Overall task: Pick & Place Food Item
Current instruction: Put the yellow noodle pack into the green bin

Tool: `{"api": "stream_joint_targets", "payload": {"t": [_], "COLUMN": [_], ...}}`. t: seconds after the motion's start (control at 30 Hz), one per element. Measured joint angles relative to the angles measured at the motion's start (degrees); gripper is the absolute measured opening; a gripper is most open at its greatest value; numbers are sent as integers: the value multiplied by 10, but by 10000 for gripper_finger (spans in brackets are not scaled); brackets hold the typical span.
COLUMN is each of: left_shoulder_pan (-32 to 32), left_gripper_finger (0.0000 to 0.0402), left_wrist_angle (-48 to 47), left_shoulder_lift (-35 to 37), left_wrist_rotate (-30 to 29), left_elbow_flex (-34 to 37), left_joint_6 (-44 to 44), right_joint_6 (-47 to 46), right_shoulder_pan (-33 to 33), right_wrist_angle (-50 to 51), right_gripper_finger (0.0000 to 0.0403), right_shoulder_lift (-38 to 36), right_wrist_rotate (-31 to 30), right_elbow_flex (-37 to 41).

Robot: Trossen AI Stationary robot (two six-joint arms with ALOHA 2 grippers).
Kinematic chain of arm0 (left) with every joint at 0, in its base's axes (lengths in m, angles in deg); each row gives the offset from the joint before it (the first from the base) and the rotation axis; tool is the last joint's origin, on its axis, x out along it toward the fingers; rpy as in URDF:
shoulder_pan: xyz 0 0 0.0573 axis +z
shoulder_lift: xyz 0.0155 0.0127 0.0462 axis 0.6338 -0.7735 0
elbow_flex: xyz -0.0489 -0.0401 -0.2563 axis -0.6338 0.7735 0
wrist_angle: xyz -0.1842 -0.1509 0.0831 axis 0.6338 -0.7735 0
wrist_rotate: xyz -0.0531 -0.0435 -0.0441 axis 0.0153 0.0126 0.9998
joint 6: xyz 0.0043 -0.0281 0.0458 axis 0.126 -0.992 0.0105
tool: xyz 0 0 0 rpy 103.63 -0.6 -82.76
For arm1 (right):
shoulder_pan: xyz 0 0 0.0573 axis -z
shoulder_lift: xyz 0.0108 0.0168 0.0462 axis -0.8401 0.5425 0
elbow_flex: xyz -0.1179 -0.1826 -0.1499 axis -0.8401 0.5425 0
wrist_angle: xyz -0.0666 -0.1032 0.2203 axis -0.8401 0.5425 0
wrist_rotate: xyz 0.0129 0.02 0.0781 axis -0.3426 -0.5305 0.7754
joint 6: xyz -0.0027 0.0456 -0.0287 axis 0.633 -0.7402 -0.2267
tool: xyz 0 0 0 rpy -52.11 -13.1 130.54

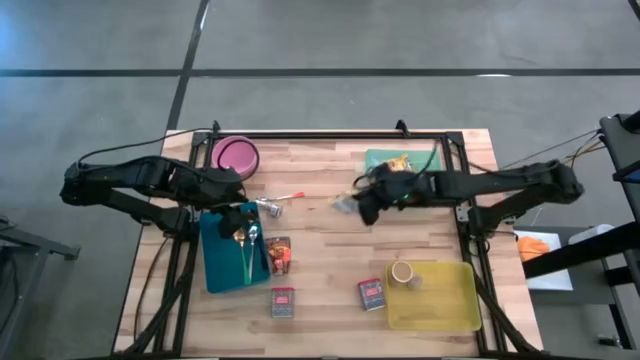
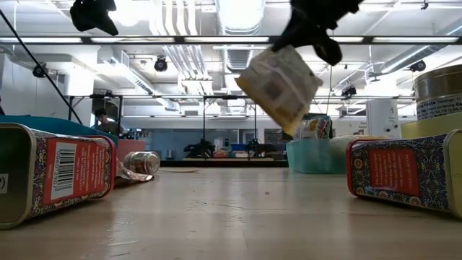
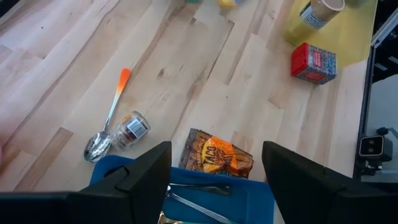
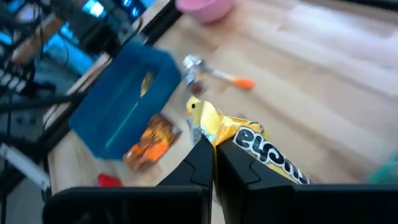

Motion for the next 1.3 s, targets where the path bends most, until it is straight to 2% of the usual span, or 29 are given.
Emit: {"api": "stream_joint_targets", "payload": {"t": [0.27,0.53,0.8,1.1,1.3], "left_shoulder_pan": [0,1,1,1,1], "left_gripper_finger": [258,258,258,258,258], "left_wrist_angle": [0,0,0,0,0], "left_shoulder_lift": [0,0,0,0,0], "left_wrist_rotate": [-1,-2,-2,1,1], "left_elbow_flex": [0,0,0,0,0], "left_joint_6": [-13,-30,-49,-65,-73], "right_joint_6": [11,20,29,64,76], "right_shoulder_pan": [83,161,227,275,291], "right_wrist_angle": [1,3,34,38,148], "right_gripper_finger": [8,8,8,8,8], "right_shoulder_lift": [-126,-204,-221,-228,-241], "right_wrist_rotate": [-2,-12,-25,-25,-64], "right_elbow_flex": [69,110,117,91,48]}}
